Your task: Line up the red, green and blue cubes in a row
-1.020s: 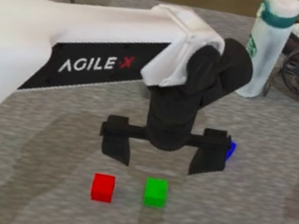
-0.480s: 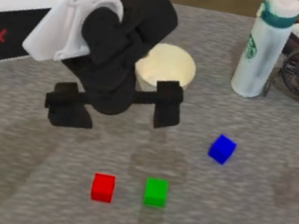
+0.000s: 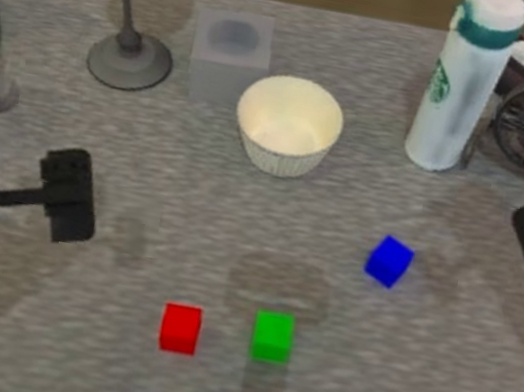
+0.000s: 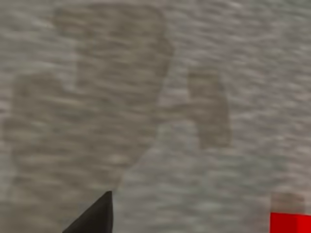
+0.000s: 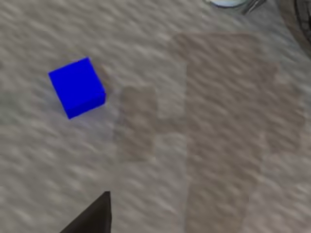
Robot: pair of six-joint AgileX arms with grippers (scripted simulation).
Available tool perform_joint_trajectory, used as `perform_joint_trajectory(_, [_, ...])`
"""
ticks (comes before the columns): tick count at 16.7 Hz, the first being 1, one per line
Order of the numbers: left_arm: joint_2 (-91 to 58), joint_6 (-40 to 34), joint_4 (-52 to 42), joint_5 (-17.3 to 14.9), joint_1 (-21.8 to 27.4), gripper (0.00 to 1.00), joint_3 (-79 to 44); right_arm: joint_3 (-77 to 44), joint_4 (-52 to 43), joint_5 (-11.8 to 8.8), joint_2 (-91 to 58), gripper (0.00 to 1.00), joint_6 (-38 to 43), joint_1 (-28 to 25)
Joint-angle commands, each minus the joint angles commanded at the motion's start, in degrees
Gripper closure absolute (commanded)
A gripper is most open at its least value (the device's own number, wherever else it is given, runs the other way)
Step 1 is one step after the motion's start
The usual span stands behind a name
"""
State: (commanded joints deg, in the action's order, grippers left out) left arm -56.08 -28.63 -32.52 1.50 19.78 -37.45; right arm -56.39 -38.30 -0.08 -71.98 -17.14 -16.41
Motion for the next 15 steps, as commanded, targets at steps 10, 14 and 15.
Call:
perform_joint_trajectory(10, [49.5, 24.5, 26.8, -1.2, -18.5, 0.00, 34.4, -36.7, -24.0, 0.1, -45.8, 0.00, -11.0, -10.0])
perform_joint_trajectory(14, [56.0, 28.6, 32.4, -1.5, -20.9, 0.00, 37.4, -42.5, -26.8, 0.2, -51.8, 0.00, -12.6, -11.3])
perform_joint_trajectory(15, [56.1, 28.6, 32.5, -1.5, -20.9, 0.00, 37.5, -42.5, -26.8, 0.2, -51.9, 0.00, -12.6, -11.4])
